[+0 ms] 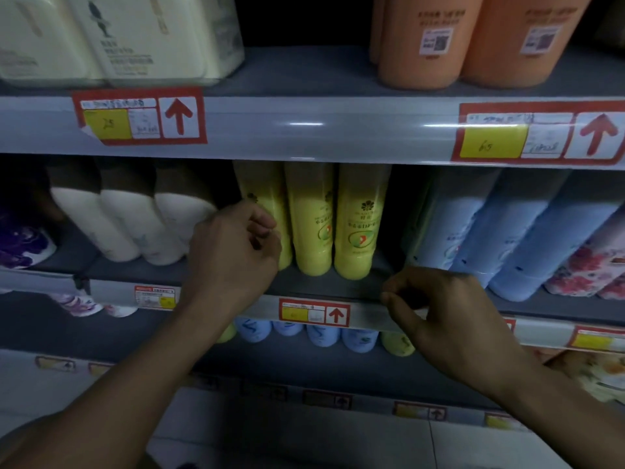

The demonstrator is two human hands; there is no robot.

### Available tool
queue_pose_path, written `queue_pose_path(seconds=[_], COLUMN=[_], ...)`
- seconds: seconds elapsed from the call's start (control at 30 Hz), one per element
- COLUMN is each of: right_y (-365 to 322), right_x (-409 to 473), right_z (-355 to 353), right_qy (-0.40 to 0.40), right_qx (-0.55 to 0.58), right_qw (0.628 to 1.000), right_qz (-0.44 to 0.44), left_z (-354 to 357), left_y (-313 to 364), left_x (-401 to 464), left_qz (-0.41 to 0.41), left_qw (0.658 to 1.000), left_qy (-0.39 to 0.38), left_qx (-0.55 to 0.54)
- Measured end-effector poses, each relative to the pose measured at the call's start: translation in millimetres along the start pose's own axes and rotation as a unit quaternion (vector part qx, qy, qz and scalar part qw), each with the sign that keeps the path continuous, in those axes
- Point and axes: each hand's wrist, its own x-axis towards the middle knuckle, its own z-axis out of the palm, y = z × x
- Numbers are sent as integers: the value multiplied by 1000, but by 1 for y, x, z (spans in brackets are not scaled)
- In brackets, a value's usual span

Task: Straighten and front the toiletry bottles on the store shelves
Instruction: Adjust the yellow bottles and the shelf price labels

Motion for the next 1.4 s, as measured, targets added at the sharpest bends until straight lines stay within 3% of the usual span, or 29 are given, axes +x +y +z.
queue_pose_path(seconds=[0.3,0.4,0.7,0.87,1.03,1.4], right_y=[13,14,19,22,21,25], right_x=[-8,-12,-15,-18,-20,-20], right_z=[-12,-21,-37,-28,-14,26], right_qy=[122,168,214,201,206,292], right_qx=[12,23,19,19,45,56], right_qw=[992,984,971,968,956,927], right_qz=[24,46,101,147,205,227], left_z=[-11,-9,-19,-21,-9,16], left_y=[34,34,7,8,19,42], left_x=[-4,5,25,22,26,40], left_qz=[56,65,101,63,79,43], left_qw=[992,988,983,990,994,998], left_qy=[93,139,148,113,59,10], left_qx=[-57,3,42,47,54,50])
